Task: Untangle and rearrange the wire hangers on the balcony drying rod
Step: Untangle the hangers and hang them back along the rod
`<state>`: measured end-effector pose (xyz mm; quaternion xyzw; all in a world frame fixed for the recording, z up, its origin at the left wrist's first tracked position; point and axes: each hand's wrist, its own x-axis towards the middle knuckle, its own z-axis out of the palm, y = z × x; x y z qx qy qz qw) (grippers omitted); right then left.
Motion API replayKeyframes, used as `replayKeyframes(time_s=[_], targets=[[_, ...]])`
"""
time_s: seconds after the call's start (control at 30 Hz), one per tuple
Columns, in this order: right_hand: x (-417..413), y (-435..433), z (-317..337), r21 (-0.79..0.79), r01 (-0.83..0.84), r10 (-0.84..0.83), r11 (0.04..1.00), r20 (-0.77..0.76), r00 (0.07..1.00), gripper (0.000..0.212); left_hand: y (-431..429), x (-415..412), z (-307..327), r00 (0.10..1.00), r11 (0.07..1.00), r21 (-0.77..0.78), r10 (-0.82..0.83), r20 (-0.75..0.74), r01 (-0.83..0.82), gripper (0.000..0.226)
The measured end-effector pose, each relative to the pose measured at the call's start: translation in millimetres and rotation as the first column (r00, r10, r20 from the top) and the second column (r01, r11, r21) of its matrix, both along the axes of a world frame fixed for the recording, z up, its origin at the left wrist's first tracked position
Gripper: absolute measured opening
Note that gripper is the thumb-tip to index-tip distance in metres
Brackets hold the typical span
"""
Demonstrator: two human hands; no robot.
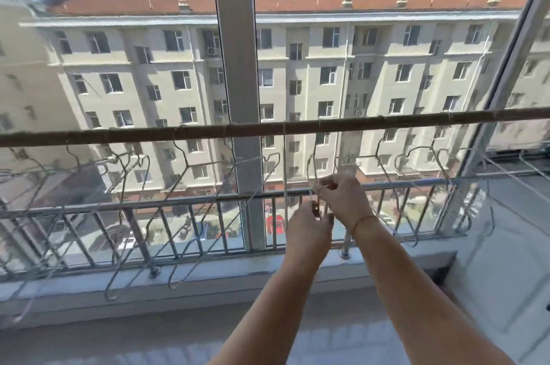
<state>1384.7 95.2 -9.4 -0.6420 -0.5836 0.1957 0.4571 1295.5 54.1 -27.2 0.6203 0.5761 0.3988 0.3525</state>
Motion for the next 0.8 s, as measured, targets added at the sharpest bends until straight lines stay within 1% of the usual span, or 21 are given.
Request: replayKeyframes(time_s=[0.1, 0.13, 0.23, 0.37, 0.47, 0.57, 0.63, 0.7, 0.8], targets=[[0.6, 12.0, 2.1, -0.03, -0.064, 0.06, 0.997, -0.133, 0.989, 0.017, 8.4, 4.2, -0.6, 0.994, 0.999, -0.027, 0.045, 0.101, -0.042, 0.006], [1.3, 17.4, 3.0, -0.035, -0.07, 0.063, 0.997, -0.173, 0.983, 0.016, 11.4, 5.8, 0.8, 0.992, 0.998, -0.032, 0.061, 0.11, -0.058, 0.004], [1.4, 34.2, 9.1, -0.043, -0.067, 0.056, 0.997, -0.223, 0.973, 0.011, 19.7, 10.4, 8.2, 0.992, 0.996, 0.013, 0.088, 0.088, -0.089, 0.006], [4.2, 54.9, 20.6, -0.025, -0.056, 0.046, 0.998, -0.291, 0.956, 0.01, 32.8, 16.0, 21.7, 0.986, 0.993, 0.047, 0.1, 0.135, -0.107, 0.013], [10.5, 58.1, 18.3, -0.038, -0.064, 0.049, 0.997, -0.307, 0.951, 0.011, 36.4, 19.7, 18.7, 0.982, 0.996, 0.022, 0.085, 0.168, -0.09, 0.016], [17.2, 46.7, -1.4, -0.109, -0.12, 0.081, 0.987, -0.312, 0.947, 0.009, 32.3, 18.5, -5.4, 0.991, 0.998, -0.026, 0.066, 0.116, -0.064, 0.015], [21.1, 36.4, -19.7, -0.171, -0.174, 0.114, 0.97, -0.311, 0.943, 0.009, 28.2, 14.4, -29.5, 0.992, 0.994, -0.083, 0.085, 0.094, -0.077, 0.017], [24.2, 27.6, -36.9, -0.214, -0.185, 0.121, 0.959, -0.278, 0.953, 0.008, 21.4, 7.8, -51.9, 0.988, 0.985, -0.142, 0.113, 0.107, -0.098, 0.024], [28.6, 18.0, -59.5, -0.249, -0.157, 0.107, 0.956, -0.203, 0.973, 0.012, 13.0, -7.0, -79.4, 0.988, 0.981, -0.134, 0.146, 0.043, -0.139, 0.025]])
